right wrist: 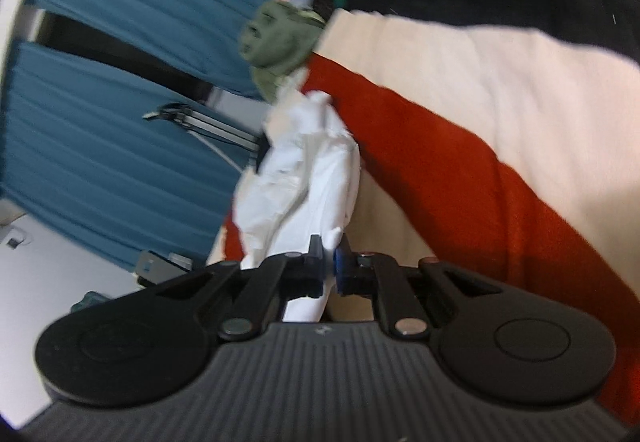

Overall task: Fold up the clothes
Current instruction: 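Grasp the folded T-shirt edge with both grippers and lift it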

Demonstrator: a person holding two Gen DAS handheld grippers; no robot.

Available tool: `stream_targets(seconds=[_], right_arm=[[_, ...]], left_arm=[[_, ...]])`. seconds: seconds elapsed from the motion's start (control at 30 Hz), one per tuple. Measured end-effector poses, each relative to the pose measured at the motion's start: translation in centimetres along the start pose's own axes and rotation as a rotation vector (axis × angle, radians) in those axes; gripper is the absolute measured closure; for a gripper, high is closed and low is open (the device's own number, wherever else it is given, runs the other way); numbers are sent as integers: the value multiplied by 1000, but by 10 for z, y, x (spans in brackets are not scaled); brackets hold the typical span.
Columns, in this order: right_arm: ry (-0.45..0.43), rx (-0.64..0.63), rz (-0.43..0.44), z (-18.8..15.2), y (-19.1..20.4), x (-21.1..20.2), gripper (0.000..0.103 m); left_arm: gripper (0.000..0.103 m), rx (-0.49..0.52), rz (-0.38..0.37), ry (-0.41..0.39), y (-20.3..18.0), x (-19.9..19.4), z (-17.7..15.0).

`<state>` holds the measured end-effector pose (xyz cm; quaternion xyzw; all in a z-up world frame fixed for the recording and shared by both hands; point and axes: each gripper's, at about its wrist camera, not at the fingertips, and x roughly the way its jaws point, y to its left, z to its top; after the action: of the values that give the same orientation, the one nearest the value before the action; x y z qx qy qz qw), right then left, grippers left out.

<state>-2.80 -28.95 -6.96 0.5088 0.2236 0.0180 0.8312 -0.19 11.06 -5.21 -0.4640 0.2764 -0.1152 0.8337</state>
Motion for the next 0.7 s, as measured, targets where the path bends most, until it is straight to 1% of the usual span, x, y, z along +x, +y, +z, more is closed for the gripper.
stream_targets(seconds=[0.1,0.2,0.27,0.37,0.43,0.47,0.6,0.7], right_arm=[[-22,-7,61,1,9,-28,95],[-47,-29,110,-1,15,-60,95],[-66,-43,130,-5,15,-79,95],[-93,-63,151,-13,12,-106,95],[-104,-85,144,-22,6,-121,95],[-106,-90,138,-27,2,-127,95],[-99,-75,125,-30,-5,-124,95],[-96,-60,153,-19,3,-114,95]], left_arm=[[100,61,-47,-24,-17,-26,-7],[100,87,-104,-45,-29,-51,-17],[100,109,-127,-58,-35,-70,-27],[100,155,-146,-78,-41,-96,-48],[100,164,-141,-92,-40,-105,-61],[100,164,-137,-86,-39,-110,-66],[100,175,-122,-86,-43,-112,-69],[100,196,-99,-100,-61,-85,-45]])
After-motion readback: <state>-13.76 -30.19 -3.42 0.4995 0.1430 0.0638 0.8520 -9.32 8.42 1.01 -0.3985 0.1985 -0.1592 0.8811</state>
